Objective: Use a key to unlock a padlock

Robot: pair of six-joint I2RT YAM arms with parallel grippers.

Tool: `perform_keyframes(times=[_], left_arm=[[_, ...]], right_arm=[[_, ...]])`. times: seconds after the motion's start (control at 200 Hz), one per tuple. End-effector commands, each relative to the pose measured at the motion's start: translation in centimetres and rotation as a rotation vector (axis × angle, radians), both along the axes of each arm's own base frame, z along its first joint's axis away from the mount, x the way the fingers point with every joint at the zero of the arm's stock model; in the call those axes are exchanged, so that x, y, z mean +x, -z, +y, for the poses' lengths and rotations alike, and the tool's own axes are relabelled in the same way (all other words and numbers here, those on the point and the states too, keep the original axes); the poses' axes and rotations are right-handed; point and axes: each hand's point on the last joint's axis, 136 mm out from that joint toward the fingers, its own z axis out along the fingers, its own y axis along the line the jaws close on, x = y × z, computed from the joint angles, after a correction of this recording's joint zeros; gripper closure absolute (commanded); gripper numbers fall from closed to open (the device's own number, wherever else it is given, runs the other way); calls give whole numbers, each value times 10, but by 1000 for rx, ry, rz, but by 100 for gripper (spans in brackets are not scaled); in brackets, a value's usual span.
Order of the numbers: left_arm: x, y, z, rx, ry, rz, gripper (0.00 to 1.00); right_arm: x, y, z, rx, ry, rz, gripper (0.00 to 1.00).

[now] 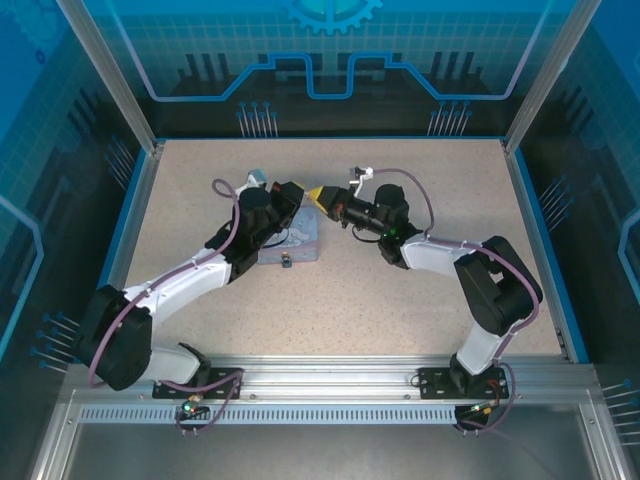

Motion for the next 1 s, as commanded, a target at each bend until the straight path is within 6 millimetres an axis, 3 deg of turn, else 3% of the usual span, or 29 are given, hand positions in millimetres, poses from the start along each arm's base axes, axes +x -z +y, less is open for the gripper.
perform_keyframes(times=[0.0, 0.26, 0.445, 0.51, 0.53, 0.65, 0.995], left_arm=[[-8, -13, -2, -9, 8, -46, 100], [-8, -10, -2, -4, 7, -38, 100], [-7, -16, 6, 26, -4, -38, 37], [-9, -19, 14, 44, -14, -36, 24], [-10, -19, 17, 53, -17, -32, 21], [-15, -19, 33, 112, -20, 8, 3], [-34, 20, 62, 401, 92, 153, 1]], right_arm=[[3, 5, -5, -12, 22, 6, 100], [3, 6, -3, -15, 12, 10, 100], [0, 9, -9, -27, 14, 17, 100], [0, 4, -14, -27, 21, 8, 100], [-4, 13, -17, -39, 21, 27, 100], [-10, 16, -28, -56, 24, 30, 100], [-43, 26, -60, -186, 9, 16, 100]])
